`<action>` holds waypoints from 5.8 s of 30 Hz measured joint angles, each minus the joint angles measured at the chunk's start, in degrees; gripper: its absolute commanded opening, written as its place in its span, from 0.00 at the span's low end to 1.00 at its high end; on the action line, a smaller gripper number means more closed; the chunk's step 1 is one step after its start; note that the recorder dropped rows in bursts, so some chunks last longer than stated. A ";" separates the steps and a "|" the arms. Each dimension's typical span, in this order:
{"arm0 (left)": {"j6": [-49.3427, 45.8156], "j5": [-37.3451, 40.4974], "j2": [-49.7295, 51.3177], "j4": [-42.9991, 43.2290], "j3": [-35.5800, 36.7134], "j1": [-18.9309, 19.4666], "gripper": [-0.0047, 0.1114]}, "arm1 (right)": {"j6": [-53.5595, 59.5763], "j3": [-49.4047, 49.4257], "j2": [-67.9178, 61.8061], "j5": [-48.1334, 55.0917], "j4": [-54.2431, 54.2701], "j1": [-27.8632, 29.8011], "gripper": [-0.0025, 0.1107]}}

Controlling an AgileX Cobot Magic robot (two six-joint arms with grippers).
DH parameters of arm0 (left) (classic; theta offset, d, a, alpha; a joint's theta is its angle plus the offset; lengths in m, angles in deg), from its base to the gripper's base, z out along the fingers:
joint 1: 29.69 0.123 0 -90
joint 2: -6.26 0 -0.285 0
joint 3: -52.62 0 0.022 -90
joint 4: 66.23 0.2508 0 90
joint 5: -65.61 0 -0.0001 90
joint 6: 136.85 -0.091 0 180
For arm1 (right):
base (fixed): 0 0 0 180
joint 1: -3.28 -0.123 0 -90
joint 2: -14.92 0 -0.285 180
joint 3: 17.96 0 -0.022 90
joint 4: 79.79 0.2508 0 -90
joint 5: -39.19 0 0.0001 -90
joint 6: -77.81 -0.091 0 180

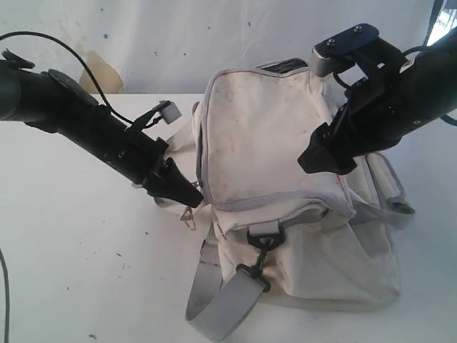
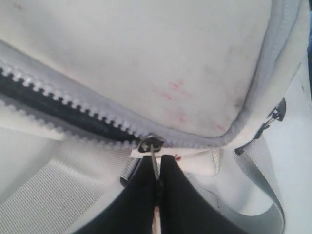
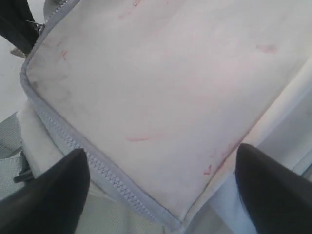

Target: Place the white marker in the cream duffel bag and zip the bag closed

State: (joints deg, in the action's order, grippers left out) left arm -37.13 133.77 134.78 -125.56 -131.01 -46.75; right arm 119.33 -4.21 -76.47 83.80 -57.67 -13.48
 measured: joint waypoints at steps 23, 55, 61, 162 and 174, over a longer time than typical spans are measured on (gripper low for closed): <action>-1.19 -6.24 -3.30 13.77 0.00 -0.13 0.04 | 15.34 0.00 -8.58 -4.76 16.70 -9.46 0.69; -11.24 0.54 -3.30 5.22 0.00 -0.62 0.04 | 35.97 0.00 -12.91 -10.81 25.48 -15.26 0.56; -11.24 0.54 -3.30 5.22 0.00 -0.62 0.04 | 36.07 0.00 -16.65 -10.69 25.06 -15.26 0.56; 0.58 1.83 -3.30 -9.12 0.46 2.21 0.04 | 11.14 0.05 -12.30 -12.42 0.28 -20.87 0.20; 2.75 2.06 -3.30 -7.60 0.46 3.24 0.04 | 10.66 -0.28 -12.21 -9.45 -3.02 -20.87 0.02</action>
State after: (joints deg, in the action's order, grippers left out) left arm -34.37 135.83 131.47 -133.16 -130.54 -43.51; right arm 129.99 -4.49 -88.68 74.35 -60.69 -34.35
